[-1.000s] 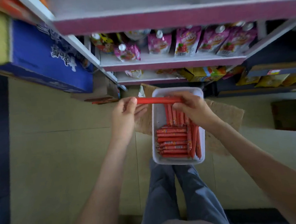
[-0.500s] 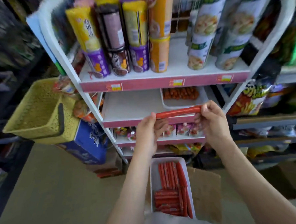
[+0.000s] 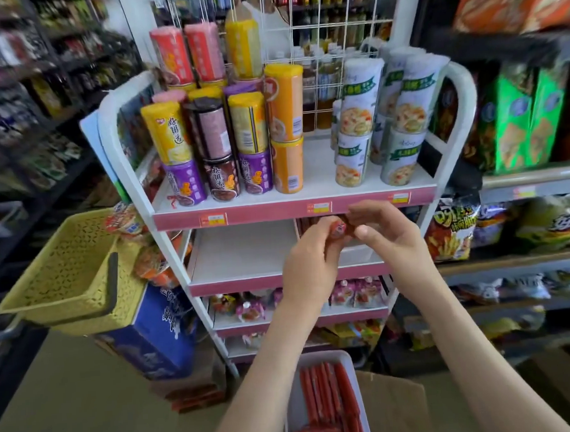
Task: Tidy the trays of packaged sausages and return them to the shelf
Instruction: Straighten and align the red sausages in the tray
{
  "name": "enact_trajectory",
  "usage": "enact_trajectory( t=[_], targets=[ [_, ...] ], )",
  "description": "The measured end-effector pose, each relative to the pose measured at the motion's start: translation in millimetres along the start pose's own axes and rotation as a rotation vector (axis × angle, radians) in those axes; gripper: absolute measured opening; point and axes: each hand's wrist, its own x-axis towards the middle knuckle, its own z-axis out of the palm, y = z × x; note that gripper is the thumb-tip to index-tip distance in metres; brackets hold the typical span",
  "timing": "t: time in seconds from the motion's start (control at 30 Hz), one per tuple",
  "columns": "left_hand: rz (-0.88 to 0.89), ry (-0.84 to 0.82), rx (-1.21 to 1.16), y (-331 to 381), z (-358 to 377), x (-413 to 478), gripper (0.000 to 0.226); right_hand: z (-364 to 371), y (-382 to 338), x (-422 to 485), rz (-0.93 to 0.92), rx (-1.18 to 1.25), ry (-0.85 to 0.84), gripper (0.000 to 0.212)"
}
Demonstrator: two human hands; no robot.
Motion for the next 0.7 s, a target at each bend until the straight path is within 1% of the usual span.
enact_trajectory(
  t=[0.03,0.1,0.13,0.17,0.23,0.3,0.37,0.43,0.47,0.5,0.57,0.6,0.63,0.7],
  targets=[
    [0.002,-0.033,0.021,-0.9,3.5,-0.9,0.024,1.0,-4.9,-1.1,-0.062,-0.063,-0.044,0.025],
    [0.004,-0.067,0.030,-3.1,9.2,-6.1,0.026,2.4,-2.3,-3.5,-0.145,-0.299,-0.090,0.036],
    [0.000,-0.085,0.039,-4.0,10.7,-9.2,0.025,1.9,1.0,-4.4,-0.132,-0.358,-0.072,0.037],
    [-0.004,-0.110,0.040,-4.7,12.0,-12.1,0.024,0.5,4.9,-6.2,-0.098,-0.364,-0.047,0.036],
    [-0.044,-0.203,0.018,-5.2,14.3,-16.4,0.025,-3.8,14.6,-10.8,0.018,-0.335,0.007,0.027],
    [-0.170,-0.348,-0.003,-7.8,14.6,-20.7,0.030,-9.5,32.7,-16.3,0.184,-0.294,0.061,0.016],
    [-0.301,-0.479,-0.001,-17.5,12.4,-24.0,0.035,-16.5,54.7,-24.4,0.360,-0.140,0.129,0.010],
    [-0.381,-0.551,0.010,-29.7,6.8,-28.1,0.034,-25.1,75.7,-33.8,0.481,0.094,0.219,0.010],
    [-0.433,-0.539,-0.064,-34.0,3.5,-31.3,0.030,-29.3,83.5,-38.4,0.516,0.195,0.254,0.011],
    [-0.500,-0.495,-0.211,-36.8,1.0,-35.1,0.025,-32.4,89.9,-42.7,0.538,0.276,0.276,0.013],
    [-0.639,-0.364,-0.576,-36.9,-0.9,-44.1,0.018,-34.2,98.4,-50.6,0.553,0.406,0.283,0.018],
    [-0.668,-0.296,-0.697,-36.7,0.1,-47.8,0.017,-33.5,102.7,-53.8,0.557,0.461,0.280,0.020],
    [-0.665,-0.249,-0.748,-37.7,2.4,-51.3,0.017,-31.7,105.9,-56.6,0.562,0.504,0.272,0.022],
    [-0.611,-0.239,-0.738,-36.2,8.2,-57.3,0.021,-28.3,109.8,-60.8,0.567,0.534,0.251,0.023]
  ],
)
